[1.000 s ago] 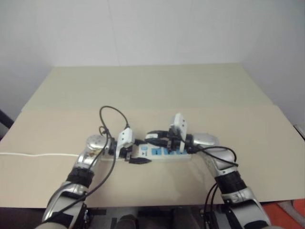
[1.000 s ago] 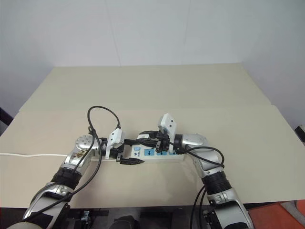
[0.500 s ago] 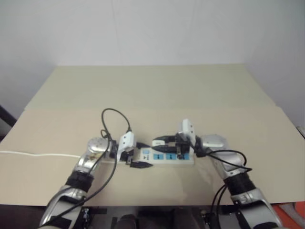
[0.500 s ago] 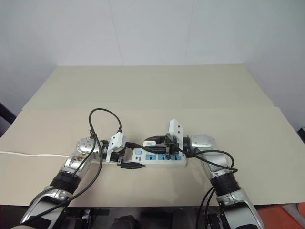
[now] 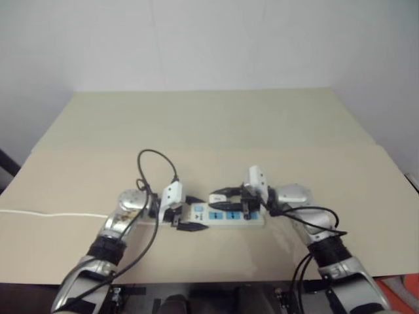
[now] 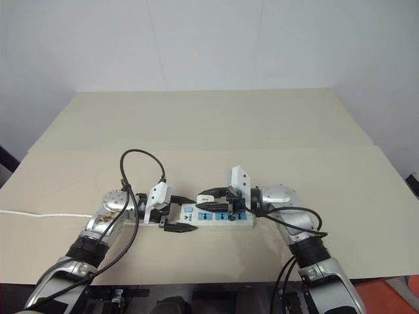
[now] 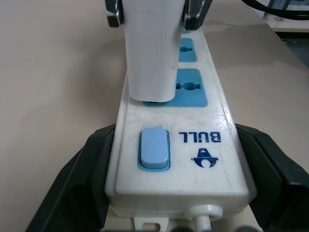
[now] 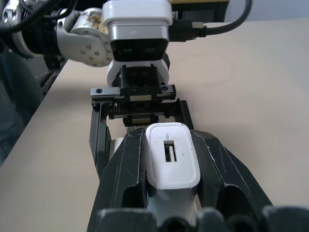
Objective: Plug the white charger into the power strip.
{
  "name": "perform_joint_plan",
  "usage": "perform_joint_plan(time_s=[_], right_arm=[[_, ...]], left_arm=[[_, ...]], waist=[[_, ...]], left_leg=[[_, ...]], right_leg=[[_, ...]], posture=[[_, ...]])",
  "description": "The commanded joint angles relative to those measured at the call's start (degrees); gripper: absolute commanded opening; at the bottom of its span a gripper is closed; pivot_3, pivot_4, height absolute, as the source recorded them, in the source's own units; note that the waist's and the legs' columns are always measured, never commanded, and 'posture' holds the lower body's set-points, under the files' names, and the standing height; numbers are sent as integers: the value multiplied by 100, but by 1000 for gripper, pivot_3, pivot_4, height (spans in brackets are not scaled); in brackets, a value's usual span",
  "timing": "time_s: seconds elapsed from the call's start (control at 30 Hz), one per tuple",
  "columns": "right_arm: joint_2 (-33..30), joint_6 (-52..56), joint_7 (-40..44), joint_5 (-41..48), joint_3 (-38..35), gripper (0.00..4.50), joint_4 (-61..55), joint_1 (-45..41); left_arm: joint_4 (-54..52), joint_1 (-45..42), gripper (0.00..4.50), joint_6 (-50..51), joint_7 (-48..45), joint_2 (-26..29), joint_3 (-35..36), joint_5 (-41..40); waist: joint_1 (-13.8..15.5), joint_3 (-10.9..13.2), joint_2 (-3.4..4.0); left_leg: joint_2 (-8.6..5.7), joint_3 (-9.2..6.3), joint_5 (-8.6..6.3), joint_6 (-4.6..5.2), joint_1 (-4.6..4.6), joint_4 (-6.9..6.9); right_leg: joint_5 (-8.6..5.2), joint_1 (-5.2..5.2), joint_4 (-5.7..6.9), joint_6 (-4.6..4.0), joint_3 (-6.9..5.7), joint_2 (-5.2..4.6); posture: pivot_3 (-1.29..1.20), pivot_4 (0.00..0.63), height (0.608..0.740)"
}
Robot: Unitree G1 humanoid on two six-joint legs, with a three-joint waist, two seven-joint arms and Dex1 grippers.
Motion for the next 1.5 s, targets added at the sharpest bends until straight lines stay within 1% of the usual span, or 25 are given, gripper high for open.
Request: perform_joint_plan(time_s=[0.03, 0.17, 0.27, 0.43, 0.8, 0.83, 0.93, 1.07, 1.1, 1.33, 1.5], right_arm=[[71, 84, -95, -491, 397, 1118, 227, 132], [215, 157, -160, -535, 426, 1118, 422, 101], [174, 147, -164, -552, 303, 1118, 631, 90], [-12, 120, -46, -556, 223, 1118, 648, 124], [48, 306, -42, -389, 160, 1118, 460, 61], [51, 351, -34, -362, 151, 1855, 441, 52], [65, 402, -52, -371, 140, 2811, 372, 32], [86, 454, -78, -364, 109, 4234, 338, -6], [86, 469, -73, -356, 100, 4485, 333, -18], [-56, 676, -51, -161, -149, 4485, 91, -64], [-590, 1114, 141, 238, -565, 4485, -701, 73]], left_arm=[[172, 36, 3281, 106, -24, 267, 12, 148], [154, 54, 3281, 109, -16, 271, -6, 134], [139, 68, 3281, 114, -6, 280, -8, 123], [111, 100, 3281, 130, 9, 288, -7, 112], [149, 75, 3281, 120, 43, 226, -21, 112], [151, 75, 3281, 121, 45, 222, -21, 111], [147, 82, 3281, 126, 52, 210, -22, 108], [144, 83, 3281, 135, 57, 197, -30, 106], [149, 80, 3281, 134, 55, 196, -30, 105], [199, 37, 3281, 134, 70, 152, -35, 107], [253, -24, 3281, 141, 57, 77, -27, 80]], waist=[[-8, -4, -9], [-46, -17, -29], [-50, -20, -32], [-45, -29, -45], [-40, -29, -46], [-36, -29, -46], [-27, -29, -50], [-26, -29, -51], [-26, -29, -51], [-16, -28, -51], [11, -25, -53]], left_leg=[[0, 3, 0, 0, 13, -9], [6, 7, 1, -1, 48, -50], [14, 5, 1, -2, 57, -54], [14, 6, 1, -2, 57, -55], [14, 5, 1, -2, 56, -56], [14, 5, 1, -2, 56, -56], [12, 4, 2, -2, 44, -56], [12, 5, 2, -3, 45, -56], [12, 5, 2, -3, 45, -56], [12, 4, 2, -3, 43, -56], [7, 3, 2, -3, 30, -56]], right_leg=[[-3, 5, 0, -4, 2, 0], [-11, 10, 7, -17, 11, 9], [-13, 10, 15, -23, 11, 17], [-13, 10, 14, -24, 11, 16], [-13, 10, 12, -24, 11, 16], [-13, 10, 12, -24, 11, 16], [-13, 0, 10, -24, 10, 13], [-13, 3, 9, -24, 10, 13], [-13, 3, 9, -24, 10, 13], [-13, 2, 8, -24, 9, 12], [-13, -7, 4, -24, 7, 8]], posture=[[0, 150, 740], [0, 150, 740], [0, 150, 740], [0, 150, 740], [0, 150, 740], [0, 150, 740], [0, 150, 740], [0, 150, 740], [0, 150, 740], [0, 150, 740], [0, 150, 740]])
